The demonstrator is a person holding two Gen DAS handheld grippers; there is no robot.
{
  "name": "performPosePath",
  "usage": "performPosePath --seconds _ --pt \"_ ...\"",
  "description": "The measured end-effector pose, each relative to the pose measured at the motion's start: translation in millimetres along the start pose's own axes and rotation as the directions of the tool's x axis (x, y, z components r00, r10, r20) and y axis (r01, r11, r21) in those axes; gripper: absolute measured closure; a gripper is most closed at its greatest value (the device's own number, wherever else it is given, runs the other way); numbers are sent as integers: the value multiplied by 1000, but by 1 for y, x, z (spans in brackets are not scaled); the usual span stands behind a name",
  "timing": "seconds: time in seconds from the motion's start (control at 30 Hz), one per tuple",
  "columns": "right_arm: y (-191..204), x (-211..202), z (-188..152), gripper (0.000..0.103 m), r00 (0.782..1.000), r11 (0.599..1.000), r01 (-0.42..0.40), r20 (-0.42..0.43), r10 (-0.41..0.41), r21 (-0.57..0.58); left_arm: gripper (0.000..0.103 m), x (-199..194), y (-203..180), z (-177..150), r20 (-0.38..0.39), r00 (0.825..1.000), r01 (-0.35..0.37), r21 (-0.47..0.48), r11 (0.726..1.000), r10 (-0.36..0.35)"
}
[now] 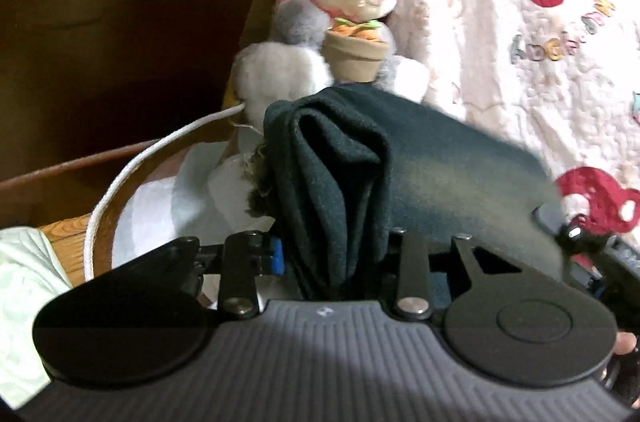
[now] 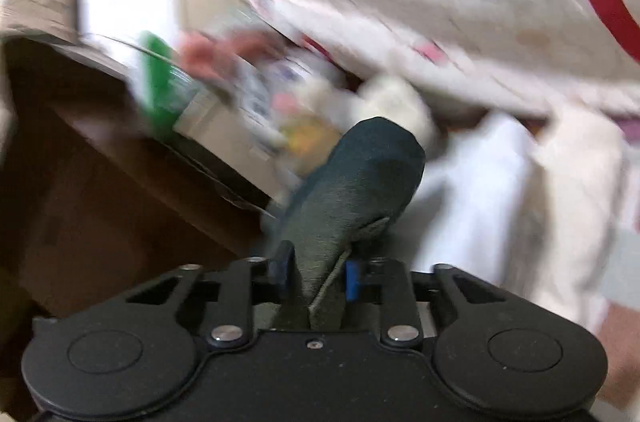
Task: Fold clothes
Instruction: 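Lift the folded jeans with both grippers and carry them onto the white clothes stack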
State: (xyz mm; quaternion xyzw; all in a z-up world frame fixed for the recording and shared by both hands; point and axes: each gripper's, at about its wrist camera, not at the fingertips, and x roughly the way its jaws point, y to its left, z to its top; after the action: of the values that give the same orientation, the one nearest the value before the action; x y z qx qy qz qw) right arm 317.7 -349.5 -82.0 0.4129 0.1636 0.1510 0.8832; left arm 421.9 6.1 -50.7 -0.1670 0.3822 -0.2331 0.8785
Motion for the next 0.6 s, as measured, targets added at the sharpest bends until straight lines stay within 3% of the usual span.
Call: performPosePath --seconds 0.07,0.17,0.33,0.43,0.6 --pt "7 -20 -1 77 999 997 -17 50 21 -81 70 -9 -5 0 26 998 64 4 998 -64" --pt "-7 -29 1 77 996 992 84 17 -82 -94 70 -9 -16 -7 18 996 85 29 996 -86" --pt "-13 -41 -7 77 984 980 178 4 -178 -84 70 -8 -37 -14 21 998 56 128 990 -59" --pt "-14 -40 -8 77 975 968 222 -4 -224 -118 70 3 -38 -11 -7 998 59 123 991 -58" --pt "-16 -38 -9 77 954 941 292 -13 -299 -174 65 -2 -58 -4 -64 998 -14 223 975 29"
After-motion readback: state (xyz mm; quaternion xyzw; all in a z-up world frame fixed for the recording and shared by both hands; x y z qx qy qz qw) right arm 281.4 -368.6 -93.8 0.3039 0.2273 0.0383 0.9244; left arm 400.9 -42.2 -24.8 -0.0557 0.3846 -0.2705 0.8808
